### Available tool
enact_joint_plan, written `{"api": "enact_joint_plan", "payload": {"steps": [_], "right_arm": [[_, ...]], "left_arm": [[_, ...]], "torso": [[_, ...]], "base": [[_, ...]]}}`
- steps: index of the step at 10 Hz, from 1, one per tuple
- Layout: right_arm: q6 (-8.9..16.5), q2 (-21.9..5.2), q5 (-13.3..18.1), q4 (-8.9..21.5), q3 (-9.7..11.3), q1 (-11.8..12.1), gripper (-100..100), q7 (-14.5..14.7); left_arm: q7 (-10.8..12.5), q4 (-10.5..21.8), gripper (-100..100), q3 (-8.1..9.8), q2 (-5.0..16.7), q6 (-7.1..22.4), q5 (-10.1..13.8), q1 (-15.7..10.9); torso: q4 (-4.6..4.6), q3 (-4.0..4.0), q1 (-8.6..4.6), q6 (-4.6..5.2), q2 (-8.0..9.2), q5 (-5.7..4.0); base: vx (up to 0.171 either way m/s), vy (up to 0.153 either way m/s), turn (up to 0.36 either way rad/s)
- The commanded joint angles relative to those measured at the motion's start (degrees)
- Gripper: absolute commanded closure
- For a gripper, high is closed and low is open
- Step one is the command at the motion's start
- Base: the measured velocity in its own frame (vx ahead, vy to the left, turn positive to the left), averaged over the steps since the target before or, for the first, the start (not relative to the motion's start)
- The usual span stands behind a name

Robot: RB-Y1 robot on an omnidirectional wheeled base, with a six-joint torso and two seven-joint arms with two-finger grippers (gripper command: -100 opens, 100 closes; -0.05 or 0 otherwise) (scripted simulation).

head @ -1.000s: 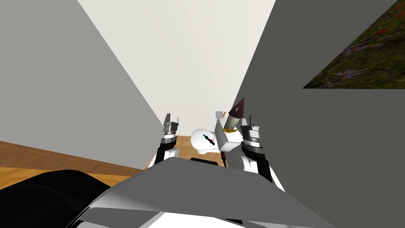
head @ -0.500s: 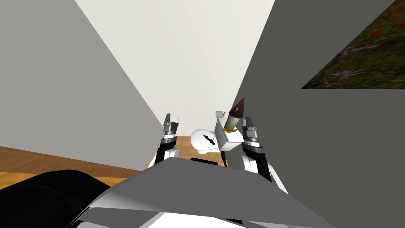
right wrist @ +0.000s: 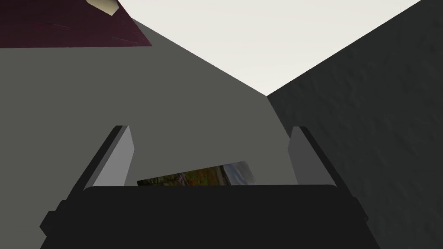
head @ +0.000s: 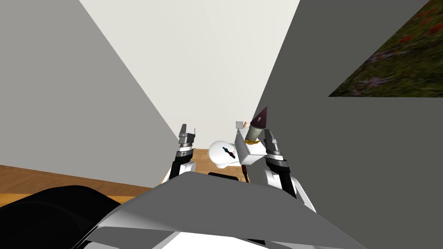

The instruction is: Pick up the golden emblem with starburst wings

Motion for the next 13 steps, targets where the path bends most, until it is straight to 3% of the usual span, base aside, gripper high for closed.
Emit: {"api": "enact_joint_plan", "payload": {"steps": [1,6,7,8,9,10,12,13], "right_arm": [[-0.3,-0.2,0.9,0.4,-0.7,-0.1,-100,2.2],[-2.4,-1.0,7.0,5.7,-4.5,-2.0,-100,10.3],[-2.4,-1.0,7.0,5.7,-4.5,-2.0,-100,12.0],[-3.2,-1.2,9.2,7.6,-5.8,-2.7,-100,13.6],[-3.2,-1.2,9.2,7.6,-5.8,-2.7,-100,15.3],[-3.9,-1.4,11.4,9.6,-7.1,-3.4,-100,16.9],[-3.9,-1.4,11.4,9.6,-7.1,-3.4,-100,19.1],[-4.7,-1.6,13.6,11.6,-8.4,-4.1,-100,21.3]], "left_arm": [[0.0,0.0,0,0.00,0.0,0.0,0.0,0.0],[0.0,0.0,0,0.00,0.0,0.0,0.0,0.0],[0.0,0.0,0,0.00,0.0,0.0,0.0,0.0],[0.0,0.0,0,0.00,0.0,0.0,0.0,0.0],[0.0,0.0,0,0.00,0.0,0.0,0.0,0.0],[0.0,0.0,0,0.00,0.0,0.0,0.0,0.0],[0.0,0.0,0,0.00,0.0,0.0,0.0,0.0],[0.0,0.0,0,0.00,0.0,0.0,0.0,0.0]], "torso": [[0.00,0.00,0.00,0.00,0.00,0.00],[0.00,0.00,0.00,0.00,0.01,0.00],[0.00,0.00,0.00,0.00,0.00,0.00],[0.00,0.00,0.00,0.00,0.00,0.00],[0.00,0.00,0.00,0.00,0.00,0.00],[0.00,0.00,0.00,0.00,0.00,0.00],[0.00,0.00,0.00,-0.01,0.00,0.00],[0.00,0.00,-0.03,-0.01,0.00,0.00]], "base": [[0.000,0.018,-0.017],[-0.001,0.021,-0.028],[0.000,0.019,-0.014],[-0.001,0.021,-0.029],[0.001,0.020,-0.018],[0.001,0.021,-0.035],[0.001,0.014,-0.008],[0.006,0.014,-0.036]]}}
